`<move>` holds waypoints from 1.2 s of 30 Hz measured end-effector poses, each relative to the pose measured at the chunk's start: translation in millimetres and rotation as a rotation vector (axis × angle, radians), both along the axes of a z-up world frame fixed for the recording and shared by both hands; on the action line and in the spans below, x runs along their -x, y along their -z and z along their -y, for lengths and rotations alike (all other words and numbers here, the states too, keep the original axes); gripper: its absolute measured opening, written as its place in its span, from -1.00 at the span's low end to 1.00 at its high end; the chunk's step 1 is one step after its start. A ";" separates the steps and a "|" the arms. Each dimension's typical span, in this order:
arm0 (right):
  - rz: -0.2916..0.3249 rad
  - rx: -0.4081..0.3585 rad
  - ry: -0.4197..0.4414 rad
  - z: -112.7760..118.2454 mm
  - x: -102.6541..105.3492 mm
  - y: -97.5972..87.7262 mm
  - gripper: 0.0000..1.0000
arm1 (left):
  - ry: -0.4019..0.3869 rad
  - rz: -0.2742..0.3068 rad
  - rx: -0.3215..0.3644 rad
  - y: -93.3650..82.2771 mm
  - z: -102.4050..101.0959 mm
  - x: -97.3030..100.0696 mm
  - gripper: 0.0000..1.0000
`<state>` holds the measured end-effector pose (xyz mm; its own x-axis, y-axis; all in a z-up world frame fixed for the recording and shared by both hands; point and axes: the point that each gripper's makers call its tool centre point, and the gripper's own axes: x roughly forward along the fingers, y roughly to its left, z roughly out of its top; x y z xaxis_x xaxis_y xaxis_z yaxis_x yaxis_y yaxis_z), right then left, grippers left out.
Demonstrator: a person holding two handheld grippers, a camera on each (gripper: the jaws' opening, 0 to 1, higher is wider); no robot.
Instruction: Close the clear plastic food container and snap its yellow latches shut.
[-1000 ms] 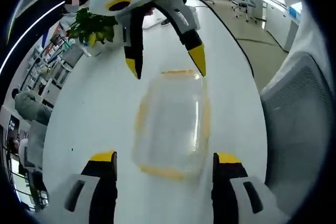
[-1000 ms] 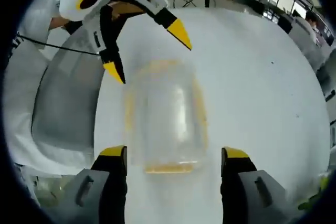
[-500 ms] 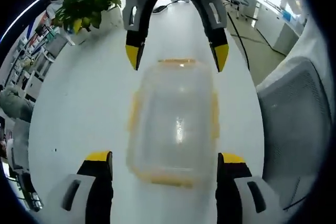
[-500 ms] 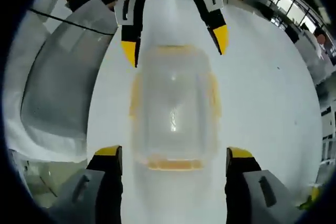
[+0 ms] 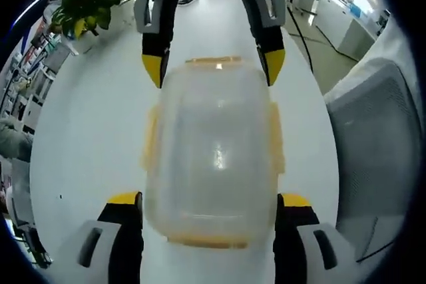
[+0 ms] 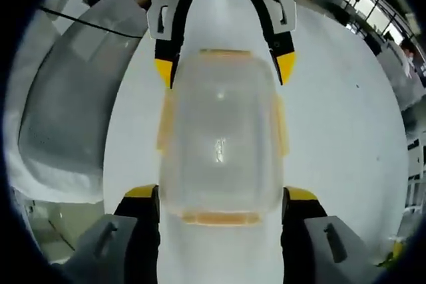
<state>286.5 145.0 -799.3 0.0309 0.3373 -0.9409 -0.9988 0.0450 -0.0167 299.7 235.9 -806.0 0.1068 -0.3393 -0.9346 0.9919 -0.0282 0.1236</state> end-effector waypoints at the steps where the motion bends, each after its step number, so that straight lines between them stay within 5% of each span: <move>1: 0.001 0.000 -0.003 0.2 0.1 0.3 0.45 | 0.023 0.013 -0.016 2.5 -1.6 -0.1 0.56; 18: 0.003 0.019 -0.005 -7.3 -0.3 1.7 0.47 | 0.042 0.011 -0.011 2.0 -9.3 -1.0 0.59; 36: 0.007 -0.009 -0.065 -107.7 7.5 1.6 0.47 | -0.013 -0.019 -0.039 0.8 -108.3 15.4 0.57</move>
<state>278.9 252.7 -801.0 0.0148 0.3470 -0.9378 -0.9995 -0.0202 -0.0232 284.3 344.2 -806.8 0.0933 -0.3015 -0.9489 0.9944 -0.0196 0.1040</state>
